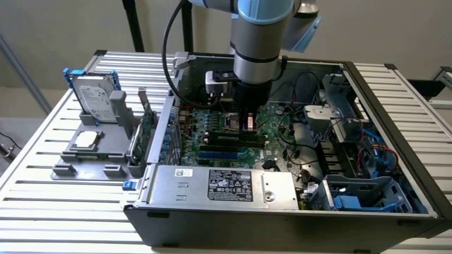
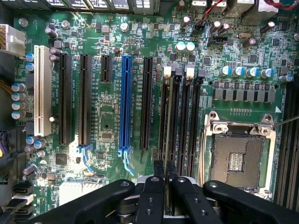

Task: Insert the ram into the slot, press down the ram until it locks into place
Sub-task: 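Insert the ram into the slot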

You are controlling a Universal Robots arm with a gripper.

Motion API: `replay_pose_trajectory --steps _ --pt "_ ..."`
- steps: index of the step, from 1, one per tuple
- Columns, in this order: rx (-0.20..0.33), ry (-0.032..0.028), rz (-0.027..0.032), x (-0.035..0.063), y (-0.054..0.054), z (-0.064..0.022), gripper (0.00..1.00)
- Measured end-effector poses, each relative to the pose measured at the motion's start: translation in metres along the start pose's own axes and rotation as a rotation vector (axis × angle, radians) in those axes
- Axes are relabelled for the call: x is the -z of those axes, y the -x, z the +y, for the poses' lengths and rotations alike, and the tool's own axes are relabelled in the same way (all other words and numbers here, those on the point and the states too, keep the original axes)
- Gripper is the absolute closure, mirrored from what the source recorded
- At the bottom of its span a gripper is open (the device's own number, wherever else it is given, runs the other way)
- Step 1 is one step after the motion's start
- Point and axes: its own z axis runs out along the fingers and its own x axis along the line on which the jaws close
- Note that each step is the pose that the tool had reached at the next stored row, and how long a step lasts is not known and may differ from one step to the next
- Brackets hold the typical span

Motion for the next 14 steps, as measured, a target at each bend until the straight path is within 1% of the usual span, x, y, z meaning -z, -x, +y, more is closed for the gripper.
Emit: replay_pose_trajectory --steps 4,10,14 --pt "0.003 0.0000 0.0017 0.0003 -0.0001 -0.0001 0.87" --pt "0.012 0.0002 0.0091 0.0003 -0.0001 -0.0001 0.87" --pt "0.014 0.0002 0.0100 0.0002 0.0000 -0.0001 0.87"
